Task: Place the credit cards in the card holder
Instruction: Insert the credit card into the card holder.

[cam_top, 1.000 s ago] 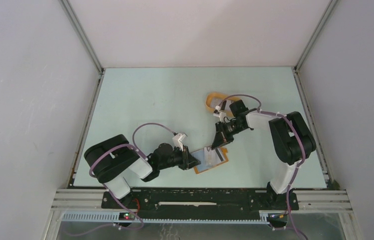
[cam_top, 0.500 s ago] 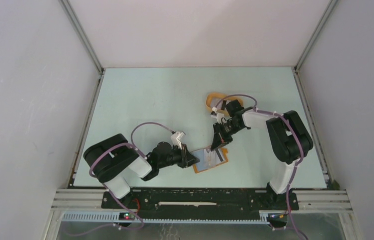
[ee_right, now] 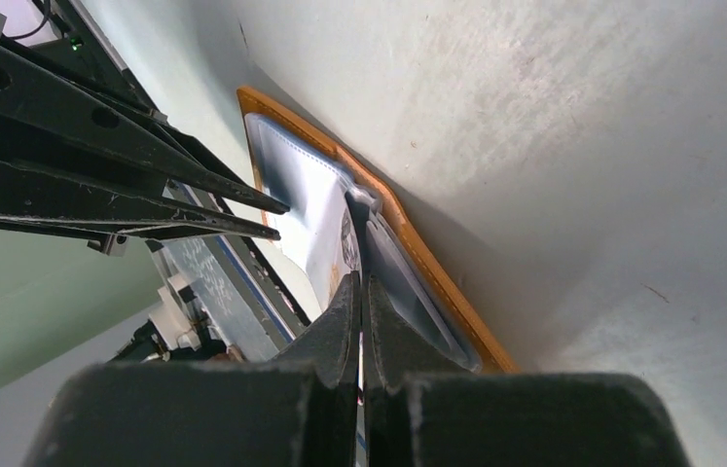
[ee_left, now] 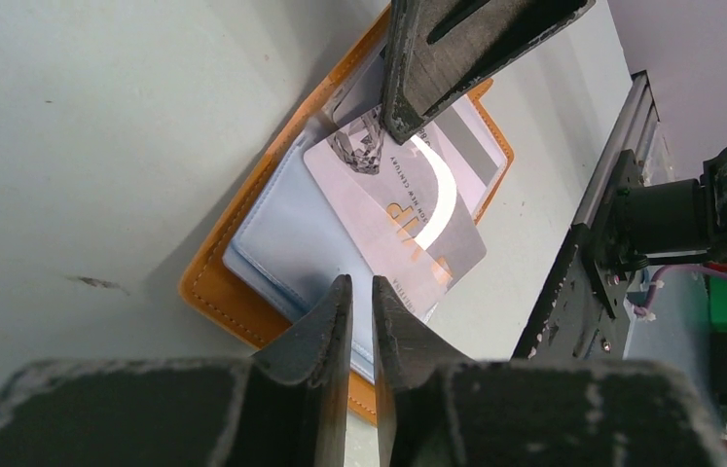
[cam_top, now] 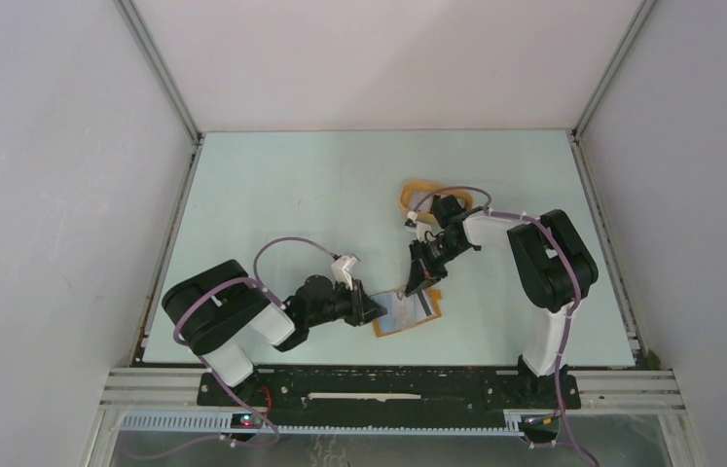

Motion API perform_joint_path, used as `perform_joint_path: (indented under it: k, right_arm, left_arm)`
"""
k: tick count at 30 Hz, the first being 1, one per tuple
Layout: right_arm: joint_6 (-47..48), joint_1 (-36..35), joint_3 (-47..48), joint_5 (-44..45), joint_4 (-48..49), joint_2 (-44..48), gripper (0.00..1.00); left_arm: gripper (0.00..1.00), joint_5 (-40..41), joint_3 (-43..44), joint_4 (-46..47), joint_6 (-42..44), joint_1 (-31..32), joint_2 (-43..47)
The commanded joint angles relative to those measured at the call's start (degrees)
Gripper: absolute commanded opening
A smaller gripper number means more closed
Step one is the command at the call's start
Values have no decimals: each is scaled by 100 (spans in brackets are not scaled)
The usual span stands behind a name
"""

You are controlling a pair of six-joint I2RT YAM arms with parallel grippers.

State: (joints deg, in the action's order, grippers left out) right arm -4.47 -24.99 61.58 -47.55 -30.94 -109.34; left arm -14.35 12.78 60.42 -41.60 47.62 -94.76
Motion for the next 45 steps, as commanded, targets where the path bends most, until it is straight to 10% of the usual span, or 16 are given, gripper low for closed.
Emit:
perform_joint_path:
  k: [1,28,45]
  right_arm:
    - [-112,-67,149,53,17,-143,1]
    - [423,-168,502,222,-333,73,44]
    - [343,-568,596,721,-347,179,51]
  left_arm:
    - [18,-39,49,-114,161,-43,8]
    - [29,124,6,-849,230,-51,842]
    - [33,249,-118,-1427,183,-54,1275]
